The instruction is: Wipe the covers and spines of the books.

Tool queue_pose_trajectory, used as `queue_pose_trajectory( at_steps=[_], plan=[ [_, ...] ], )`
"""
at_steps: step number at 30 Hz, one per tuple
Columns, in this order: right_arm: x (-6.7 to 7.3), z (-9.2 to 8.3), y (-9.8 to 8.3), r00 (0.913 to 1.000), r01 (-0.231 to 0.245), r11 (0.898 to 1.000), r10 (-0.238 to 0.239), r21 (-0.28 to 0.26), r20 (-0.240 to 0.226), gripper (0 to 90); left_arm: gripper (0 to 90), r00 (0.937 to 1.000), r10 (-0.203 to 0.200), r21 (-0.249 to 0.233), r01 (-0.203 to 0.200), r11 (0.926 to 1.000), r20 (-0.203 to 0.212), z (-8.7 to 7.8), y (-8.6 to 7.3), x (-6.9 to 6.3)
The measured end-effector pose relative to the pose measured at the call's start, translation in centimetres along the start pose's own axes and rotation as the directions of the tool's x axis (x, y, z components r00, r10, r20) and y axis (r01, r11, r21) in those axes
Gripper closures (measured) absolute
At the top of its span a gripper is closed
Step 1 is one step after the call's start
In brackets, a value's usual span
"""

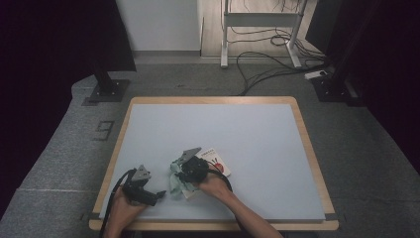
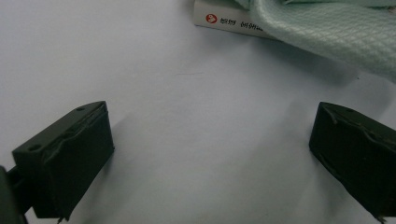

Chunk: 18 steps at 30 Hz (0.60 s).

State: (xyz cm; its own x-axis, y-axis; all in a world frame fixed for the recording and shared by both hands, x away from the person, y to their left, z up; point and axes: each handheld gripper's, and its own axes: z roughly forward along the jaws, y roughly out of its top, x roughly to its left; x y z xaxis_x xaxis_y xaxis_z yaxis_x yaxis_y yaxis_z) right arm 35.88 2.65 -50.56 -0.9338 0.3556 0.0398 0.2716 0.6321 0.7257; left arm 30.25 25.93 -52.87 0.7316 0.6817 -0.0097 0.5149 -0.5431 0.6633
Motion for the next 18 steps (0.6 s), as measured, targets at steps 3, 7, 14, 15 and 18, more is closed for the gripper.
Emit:
queue_pose_trajectory(
  at_steps=[3,7,14,15,18],
  plan=[
    [0.1,0.3,0.4,1.0000,0.007,1.000,-0.007,0.006,0.002,77.8,0.0,1.0000,0.000,0.000,0.000,1.0000,0.001,0.0,0.0,0.0],
    [0.2,0.8,0.9,0.9998,0.013,1.000,-0.013,0.005,0.017,77.7,0.0,1.0000,0.000,0.000,0.000,1.0000,0.001,0.0,0.0,0.0],
    [-0.4,1.6,1.6,0.9995,0.006,1.000,-0.006,0.002,0.031,77.5,0.0,1.0000,0.000,-0.001,0.000,1.0000,0.001,0.0,0.0,0.0],
    [-0.5,1.7,1.7,0.9994,0.010,1.000,-0.010,0.000,0.034,77.5,0.0,1.0000,0.000,-0.001,0.000,1.0000,0.000,0.0,0.0,0.0],
    [-0.8,2.0,2.0,0.9993,-0.001,1.000,0.001,0.003,0.038,77.4,0.0,1.0000,0.000,-0.001,0.000,1.0000,-0.001,0.0,0.0,0.0]
  ],
)
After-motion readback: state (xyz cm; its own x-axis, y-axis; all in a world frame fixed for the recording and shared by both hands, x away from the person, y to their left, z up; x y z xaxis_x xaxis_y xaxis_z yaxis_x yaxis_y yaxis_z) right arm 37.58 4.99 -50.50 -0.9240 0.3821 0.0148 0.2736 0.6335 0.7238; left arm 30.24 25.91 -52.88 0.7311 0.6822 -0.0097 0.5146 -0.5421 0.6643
